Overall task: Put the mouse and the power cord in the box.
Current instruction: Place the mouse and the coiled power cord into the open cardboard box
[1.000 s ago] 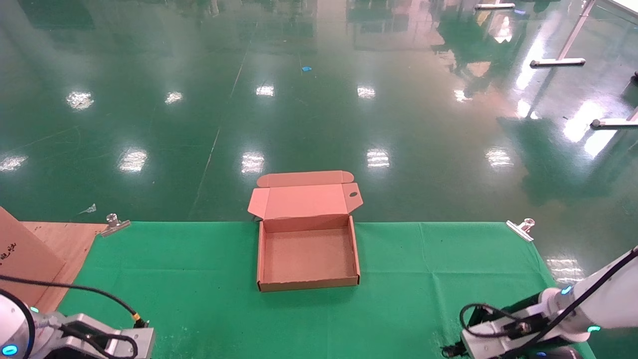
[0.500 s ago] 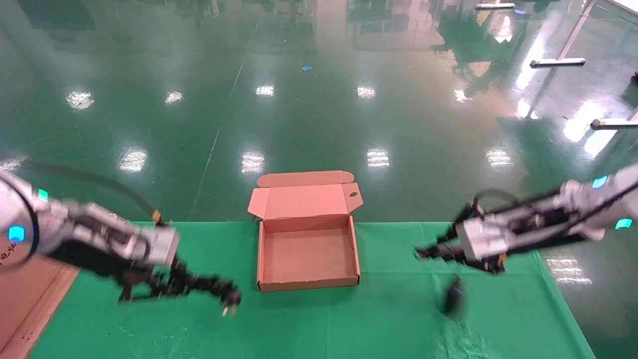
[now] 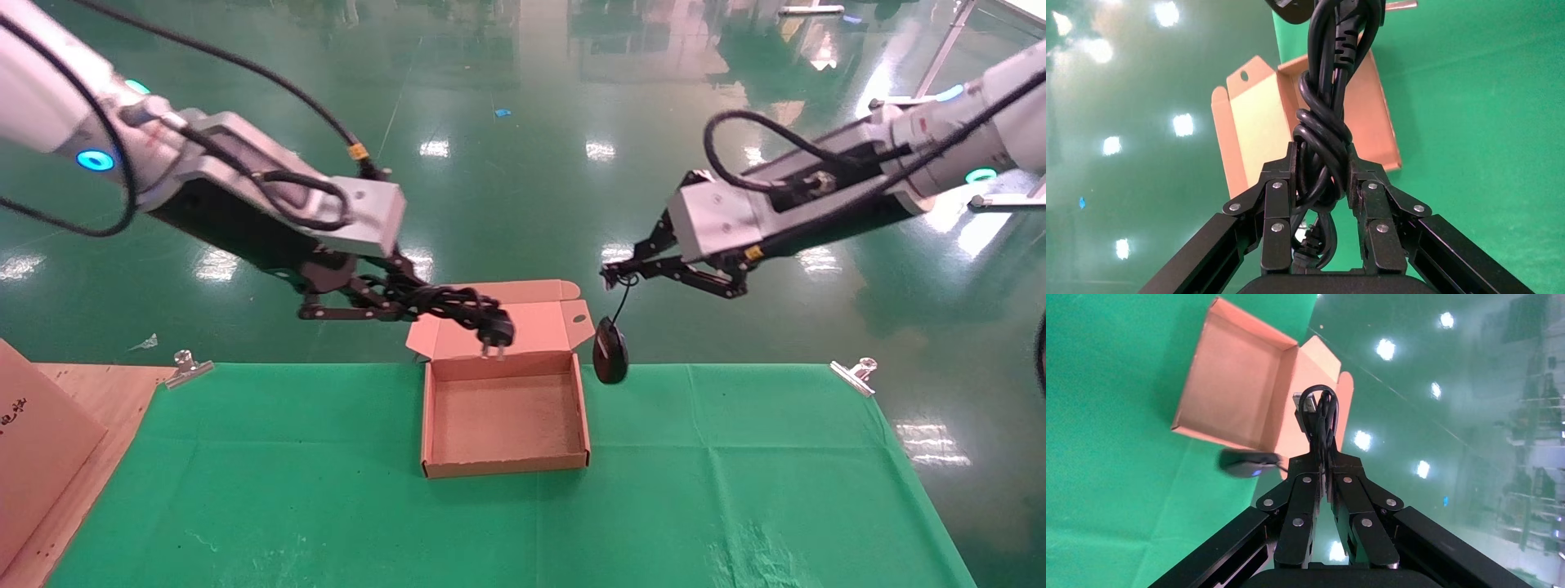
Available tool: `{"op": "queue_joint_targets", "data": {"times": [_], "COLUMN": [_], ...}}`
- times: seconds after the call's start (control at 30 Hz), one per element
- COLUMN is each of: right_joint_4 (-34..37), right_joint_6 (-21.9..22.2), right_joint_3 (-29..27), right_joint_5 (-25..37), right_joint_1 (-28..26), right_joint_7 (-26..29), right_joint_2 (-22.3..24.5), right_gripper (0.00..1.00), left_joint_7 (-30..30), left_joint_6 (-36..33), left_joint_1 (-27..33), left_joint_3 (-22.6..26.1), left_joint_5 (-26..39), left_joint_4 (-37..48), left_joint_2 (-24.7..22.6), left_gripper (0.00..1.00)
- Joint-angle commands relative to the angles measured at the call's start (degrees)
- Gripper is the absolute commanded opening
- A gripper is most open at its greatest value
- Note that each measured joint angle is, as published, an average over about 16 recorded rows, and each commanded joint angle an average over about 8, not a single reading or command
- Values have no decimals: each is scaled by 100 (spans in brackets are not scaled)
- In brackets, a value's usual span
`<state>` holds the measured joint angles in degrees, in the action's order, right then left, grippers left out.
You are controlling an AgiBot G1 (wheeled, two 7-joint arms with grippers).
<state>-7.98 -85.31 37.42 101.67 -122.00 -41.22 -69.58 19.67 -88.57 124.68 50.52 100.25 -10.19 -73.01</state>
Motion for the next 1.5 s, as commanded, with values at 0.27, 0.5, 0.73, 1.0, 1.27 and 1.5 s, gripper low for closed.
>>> {"op": "queue_joint_targets", "data": {"times": [0.27,0.5,0.73,1.0,1.27,1.5], "right_joint_4": [18,25,30,71,155,299], "right_joint_6": [-130,-230,-320,-504,-526,-337], "right_joint_3": [18,4,-60,-118,-104,-63], "right_joint_5": [15,-14,-115,-255,-386,-387], "right_joint_1": [-188,-240,-333,-258,27,348], "right_joint_7": [105,78,37,-196,-481,-626], "right_joint_2": [-156,-158,-68,270,494,525], "right_gripper": [0,0,0,0,0,0], "left_joint_7": [-126,65,151,-837,-1608,-1931], "left_joint_6": [147,587,2383,4967,6142,6228], "left_joint_1": [173,-1,-873,-2356,-3437,-3756], "left_joint_3": [-6,98,176,402,1154,1676], "left_joint_5": [-37,89,180,203,296,66], "left_joint_4": [68,-37,-550,-1164,-1675,-1905], "left_joint_2": [-270,-386,-470,-544,-569,-555], "left_gripper": [0,0,0,0,0,34]}}
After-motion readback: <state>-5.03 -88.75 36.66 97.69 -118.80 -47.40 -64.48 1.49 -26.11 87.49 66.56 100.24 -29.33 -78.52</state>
